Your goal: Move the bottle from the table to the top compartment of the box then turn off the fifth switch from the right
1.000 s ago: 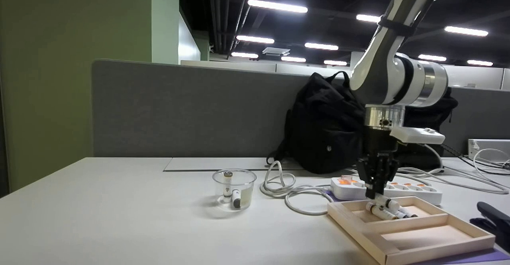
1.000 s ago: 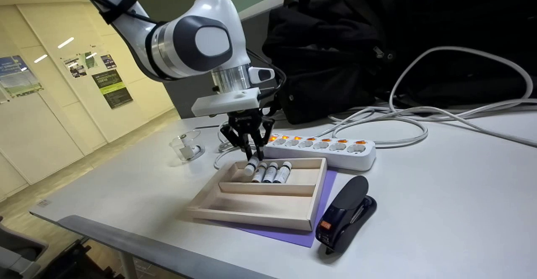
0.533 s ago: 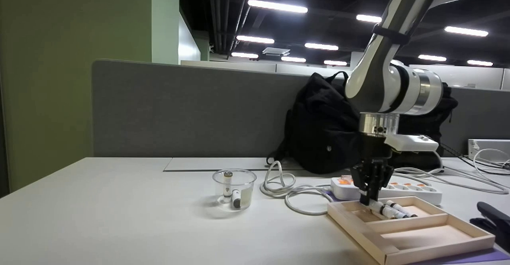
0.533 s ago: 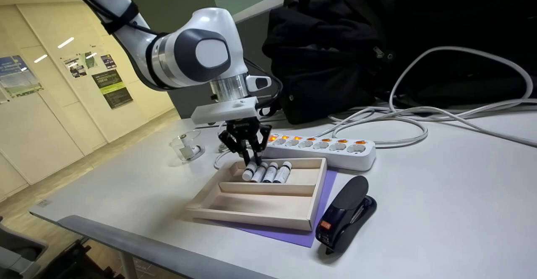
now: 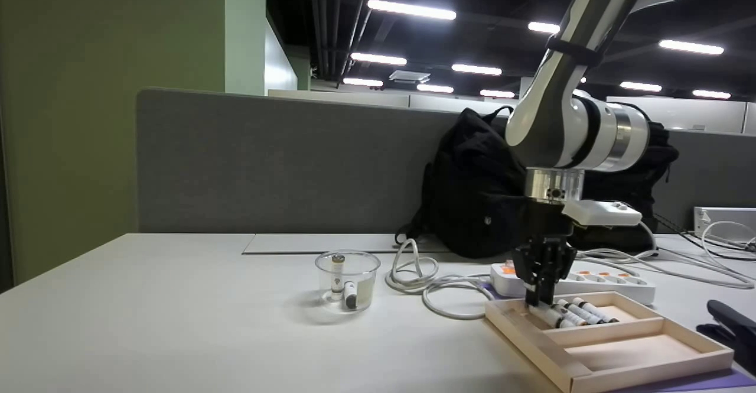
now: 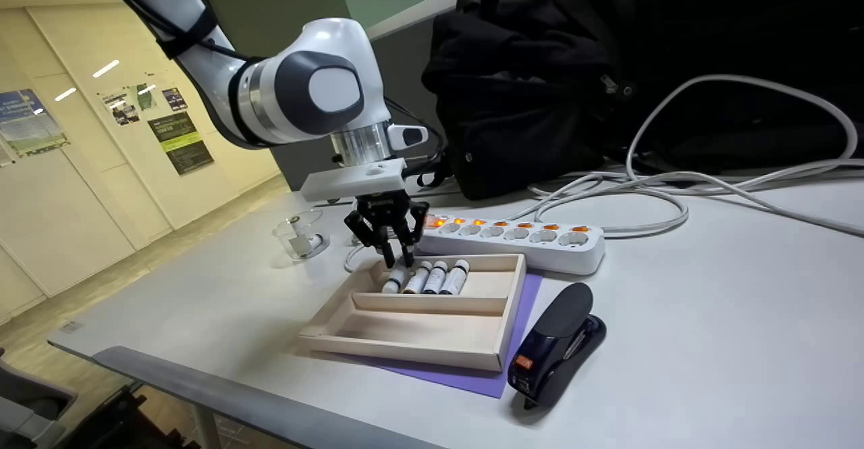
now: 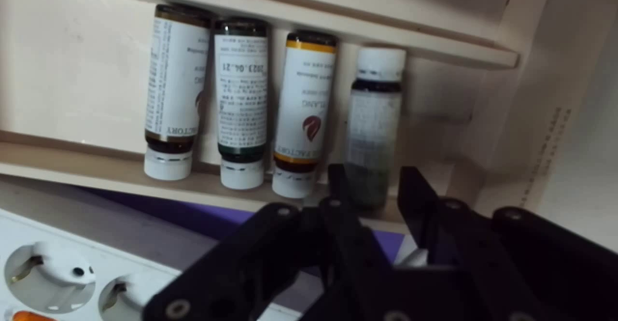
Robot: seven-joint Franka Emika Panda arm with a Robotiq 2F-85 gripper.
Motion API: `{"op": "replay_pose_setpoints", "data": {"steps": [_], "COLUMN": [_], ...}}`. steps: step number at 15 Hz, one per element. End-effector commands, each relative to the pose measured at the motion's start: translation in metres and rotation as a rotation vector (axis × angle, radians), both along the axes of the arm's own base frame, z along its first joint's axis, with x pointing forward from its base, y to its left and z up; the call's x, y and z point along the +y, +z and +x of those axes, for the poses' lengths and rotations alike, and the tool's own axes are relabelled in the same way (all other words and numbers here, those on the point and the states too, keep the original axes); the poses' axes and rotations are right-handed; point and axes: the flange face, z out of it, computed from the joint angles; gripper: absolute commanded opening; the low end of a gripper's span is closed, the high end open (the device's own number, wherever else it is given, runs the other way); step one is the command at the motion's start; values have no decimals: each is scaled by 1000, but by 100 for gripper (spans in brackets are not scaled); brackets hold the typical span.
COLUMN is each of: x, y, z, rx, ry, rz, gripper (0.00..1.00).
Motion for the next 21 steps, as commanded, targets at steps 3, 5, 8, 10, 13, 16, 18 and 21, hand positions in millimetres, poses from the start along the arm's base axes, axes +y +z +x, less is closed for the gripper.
{"op": "replay_pose_setpoints", "data": {"steps": [3,5,8,10,13,16,18,21], "x": [6,1,-26,-57,-108,-122,-145,-145], "y": [31,52,94,116,138,136,145,147], "z": [9,15,23,25,24,20,17,18], "rx": [-21,-32,-81,-109,-135,-129,-116,-114], "ry": [-19,-41,-84,-121,-210,-213,-259,-268], "rz": [5,4,-41,-86,-130,-117,-121,-121], "gripper": [80,93,64,67,46,50,36,32]}}
